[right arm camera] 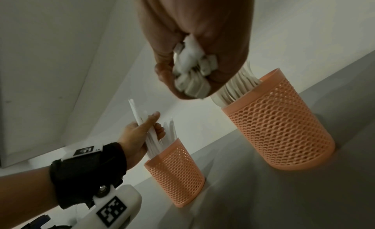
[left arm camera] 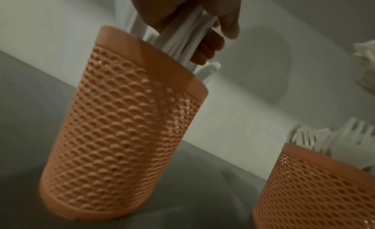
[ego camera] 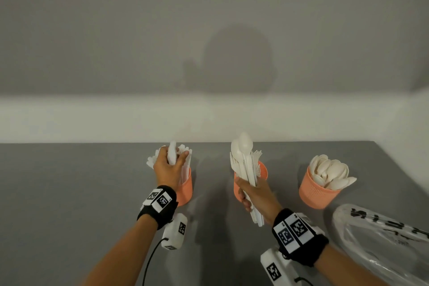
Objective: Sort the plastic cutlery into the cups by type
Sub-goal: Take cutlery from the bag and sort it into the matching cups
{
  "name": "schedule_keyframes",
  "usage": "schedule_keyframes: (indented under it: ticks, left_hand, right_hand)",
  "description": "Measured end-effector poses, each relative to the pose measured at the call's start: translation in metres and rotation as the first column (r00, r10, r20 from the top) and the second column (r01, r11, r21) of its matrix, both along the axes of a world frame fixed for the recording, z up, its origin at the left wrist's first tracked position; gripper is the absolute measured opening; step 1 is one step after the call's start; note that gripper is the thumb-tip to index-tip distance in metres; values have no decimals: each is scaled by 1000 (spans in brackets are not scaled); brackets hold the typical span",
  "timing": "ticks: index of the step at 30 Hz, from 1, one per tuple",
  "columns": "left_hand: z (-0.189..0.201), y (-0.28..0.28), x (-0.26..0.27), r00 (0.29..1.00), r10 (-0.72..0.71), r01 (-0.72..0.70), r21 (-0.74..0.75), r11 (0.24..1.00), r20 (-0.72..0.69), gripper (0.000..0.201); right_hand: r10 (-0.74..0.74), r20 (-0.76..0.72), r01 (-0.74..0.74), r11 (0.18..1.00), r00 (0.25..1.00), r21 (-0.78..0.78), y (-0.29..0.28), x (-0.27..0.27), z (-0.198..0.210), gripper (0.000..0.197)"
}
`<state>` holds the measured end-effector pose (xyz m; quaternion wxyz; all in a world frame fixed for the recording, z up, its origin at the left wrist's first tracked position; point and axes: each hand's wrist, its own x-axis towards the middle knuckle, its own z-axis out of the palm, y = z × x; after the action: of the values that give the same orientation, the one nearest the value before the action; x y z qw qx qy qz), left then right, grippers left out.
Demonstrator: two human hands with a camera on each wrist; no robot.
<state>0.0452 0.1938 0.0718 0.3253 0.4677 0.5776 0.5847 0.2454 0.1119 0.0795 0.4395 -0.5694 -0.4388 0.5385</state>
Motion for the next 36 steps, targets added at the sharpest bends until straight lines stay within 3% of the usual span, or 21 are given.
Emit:
schedule_keyframes:
  ticks: [6, 10, 12, 14, 16, 18, 20, 23, 28, 32, 34, 36]
  left_hand:
    - [-1, 4, -1, 972, -47, 61, 55, 997, -231, 37]
    - [1, 7, -7, 904, -50, 98, 94, 991, -424, 50]
    - [4, 9, -11, 850, -60, 119, 79, 990, -523, 49]
    - [6, 11, -15, 770, -29, 135, 118, 984, -638, 35]
    - [3, 13, -19, 615, 73, 134, 196, 971, -785, 32]
    - [0, 15, -22, 453, 59, 107, 120, 987, -890, 44]
    - [-4, 15, -22, 368, 4, 77, 35, 996, -930, 54]
    - [-8, 16, -23, 309, -80, 45, -69, 997, -948, 72]
    - [-12, 18, -24, 265, -117, 67, -103, 992, -957, 76]
    - [1, 9, -18, 285, -148, -13, -159, 987, -947, 90]
    - [18, -4, -3, 452, -55, 39, -41, 998, -890, 83]
    - [35, -26, 21, 724, -81, 121, 11, 993, -685, 65]
  right_hand:
    - [1, -1, -1, 1000, 1000, 9, 4, -4, -5, 27]
    - [4, -9, -4, 1000, 1000, 9, 7, -4, -8, 24]
    - [6, -4, -6, 1000, 1000, 12, 8, -3, -8, 25]
    - [1, 8, -1, 1000, 1000, 22, 8, -2, -9, 28]
    - [-9, 13, 8, 1000, 1000, 27, 7, -1, -8, 28]
    - [-17, 15, 16, 1000, 1000, 22, 6, -2, -8, 27]
    - [-23, 8, 23, 1000, 1000, 9, 6, -3, -7, 25]
    - [-26, -15, 26, 1000, 1000, 6, 6, -5, -8, 23]
    - [-50, 10, 50, 999, 999, 13, 5, -6, -10, 24]
    - [-77, 26, 74, 994, 997, 85, 2, -6, -8, 23]
    - [-132, 74, 121, 984, 989, 128, 2, -6, -9, 17]
    - [-199, 159, 165, 965, 967, 205, 4, -7, -10, 15]
